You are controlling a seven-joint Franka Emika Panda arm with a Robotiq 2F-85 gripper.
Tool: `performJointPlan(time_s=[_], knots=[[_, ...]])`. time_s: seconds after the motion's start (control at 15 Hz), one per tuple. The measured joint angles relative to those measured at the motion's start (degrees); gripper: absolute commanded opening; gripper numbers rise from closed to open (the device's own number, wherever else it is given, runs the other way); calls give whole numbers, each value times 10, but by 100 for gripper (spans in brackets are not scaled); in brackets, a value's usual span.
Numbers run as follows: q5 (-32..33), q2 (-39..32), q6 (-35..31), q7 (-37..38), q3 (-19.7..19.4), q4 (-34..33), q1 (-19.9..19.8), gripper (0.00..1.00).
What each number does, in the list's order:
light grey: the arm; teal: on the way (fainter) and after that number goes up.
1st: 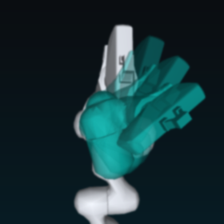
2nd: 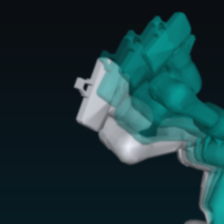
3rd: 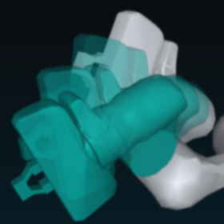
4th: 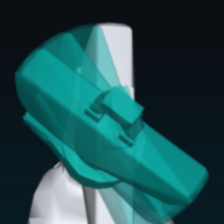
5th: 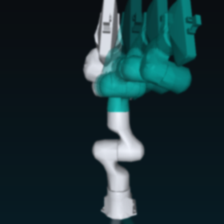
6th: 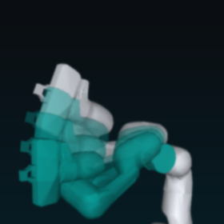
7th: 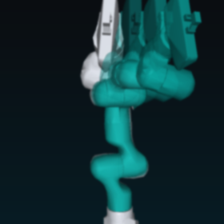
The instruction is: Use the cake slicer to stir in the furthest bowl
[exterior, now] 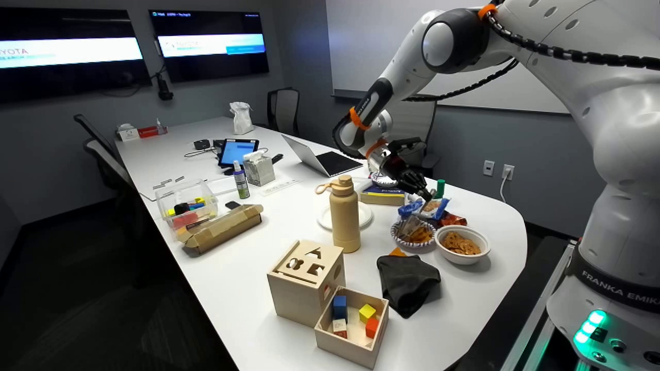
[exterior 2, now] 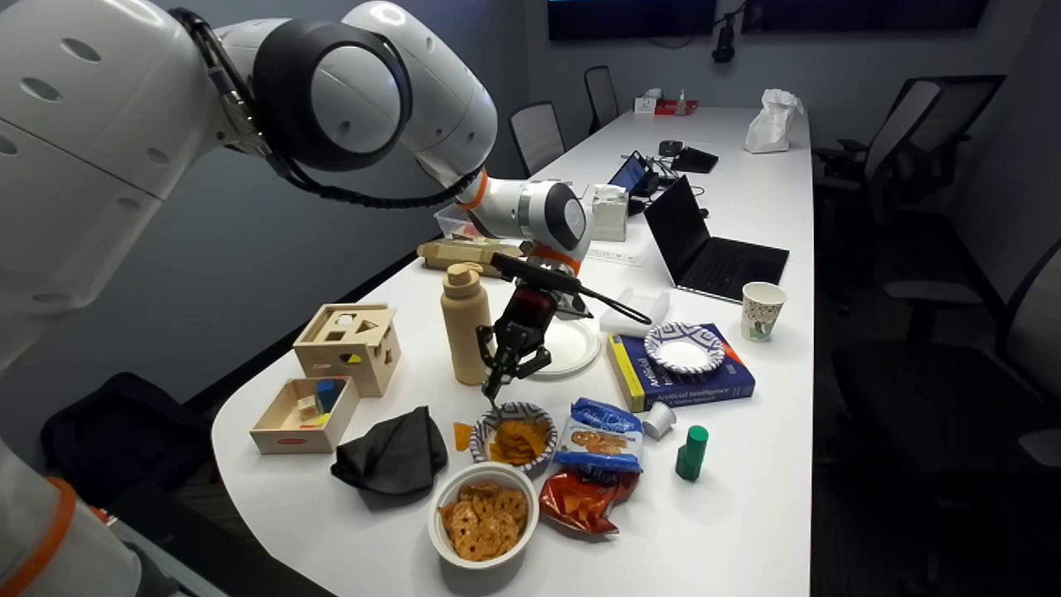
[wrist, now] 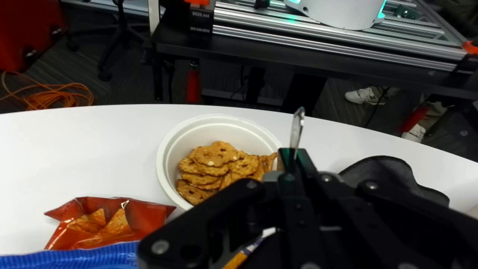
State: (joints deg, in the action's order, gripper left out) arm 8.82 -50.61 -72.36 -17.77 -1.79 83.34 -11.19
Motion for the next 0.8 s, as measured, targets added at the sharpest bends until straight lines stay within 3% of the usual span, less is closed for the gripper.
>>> performJointPlan(time_s=[0.8], knots=[[-53,-4,-58,-60,7,-17,-19,1]])
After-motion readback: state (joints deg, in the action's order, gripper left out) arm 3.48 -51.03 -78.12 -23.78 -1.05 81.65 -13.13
